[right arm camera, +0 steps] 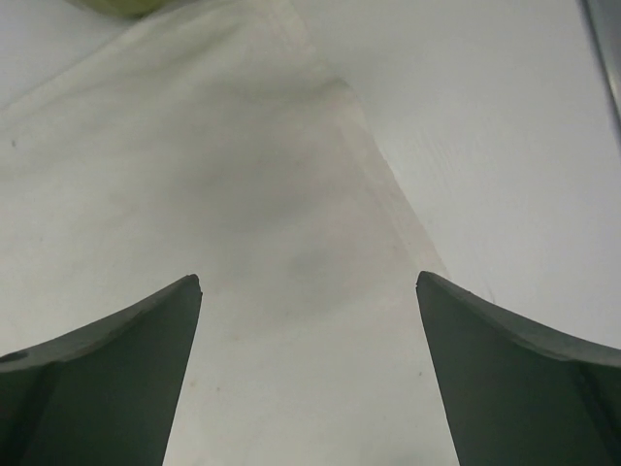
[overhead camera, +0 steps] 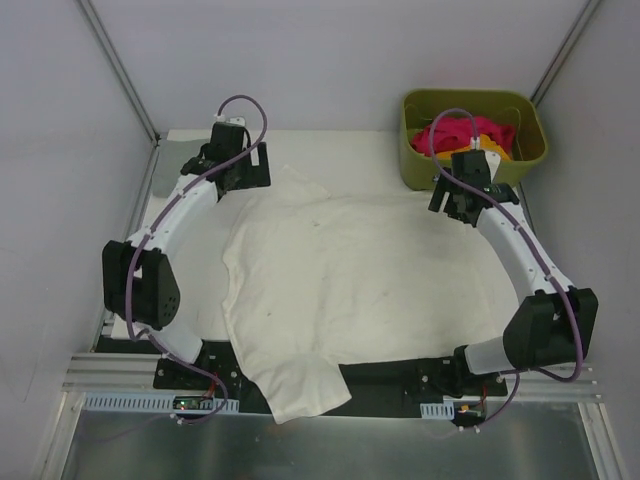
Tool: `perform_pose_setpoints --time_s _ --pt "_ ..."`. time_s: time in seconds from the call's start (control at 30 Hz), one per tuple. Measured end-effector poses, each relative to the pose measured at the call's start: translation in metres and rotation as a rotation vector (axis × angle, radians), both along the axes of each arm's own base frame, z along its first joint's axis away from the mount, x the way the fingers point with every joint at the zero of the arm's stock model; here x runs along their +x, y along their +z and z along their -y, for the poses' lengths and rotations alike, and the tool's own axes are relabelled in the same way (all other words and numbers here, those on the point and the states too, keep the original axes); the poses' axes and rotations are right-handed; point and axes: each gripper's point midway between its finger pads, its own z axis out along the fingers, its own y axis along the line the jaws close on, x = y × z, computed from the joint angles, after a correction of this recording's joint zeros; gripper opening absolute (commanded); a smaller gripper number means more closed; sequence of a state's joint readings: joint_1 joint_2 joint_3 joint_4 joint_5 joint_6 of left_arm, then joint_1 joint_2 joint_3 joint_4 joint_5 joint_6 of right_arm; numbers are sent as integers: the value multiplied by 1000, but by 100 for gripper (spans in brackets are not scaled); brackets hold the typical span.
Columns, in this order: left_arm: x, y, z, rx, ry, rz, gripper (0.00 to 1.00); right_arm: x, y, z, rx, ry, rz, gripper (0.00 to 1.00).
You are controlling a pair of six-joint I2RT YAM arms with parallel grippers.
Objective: Fold and stack the t-shirts
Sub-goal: Flatten out the tshirt
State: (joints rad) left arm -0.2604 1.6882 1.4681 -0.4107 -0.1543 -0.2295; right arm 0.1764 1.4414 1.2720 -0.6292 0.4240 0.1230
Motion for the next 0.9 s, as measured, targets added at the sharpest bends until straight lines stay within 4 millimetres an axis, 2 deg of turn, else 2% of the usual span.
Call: perform_pose_setpoints --time_s 0.07,0.13,0.3,0.43,0.57,0.7,0.8,0.9 --pt "-20 6 6 -73 -7 8 99 -12 -12 -5 35 17 -21 97" --pt "-40 -1 12 -131 -19 -21 99 -26 -32 -12 73 40 -72 97" --pt "-88 -61 23 -228 -17 -213 99 -61 -83 -24 144 78 -218 97" --pt "-117 -97 26 -262 4 -348 99 -74 -99 -29 180 79 -261 97" --pt "-118 -118 31 -279 18 -408 99 -69 -108 -35 203 88 -270 97" --pt "-114 -148 31 -275 41 -496 99 -66 -130 -39 212 93 -328 97" --pt "-95 -146 32 -305 54 -483 99 -66 -146 -41 218 91 -384 97" --pt "-77 -145 27 -334 78 -482 99 -61 -152 -43 233 90 -408 97"
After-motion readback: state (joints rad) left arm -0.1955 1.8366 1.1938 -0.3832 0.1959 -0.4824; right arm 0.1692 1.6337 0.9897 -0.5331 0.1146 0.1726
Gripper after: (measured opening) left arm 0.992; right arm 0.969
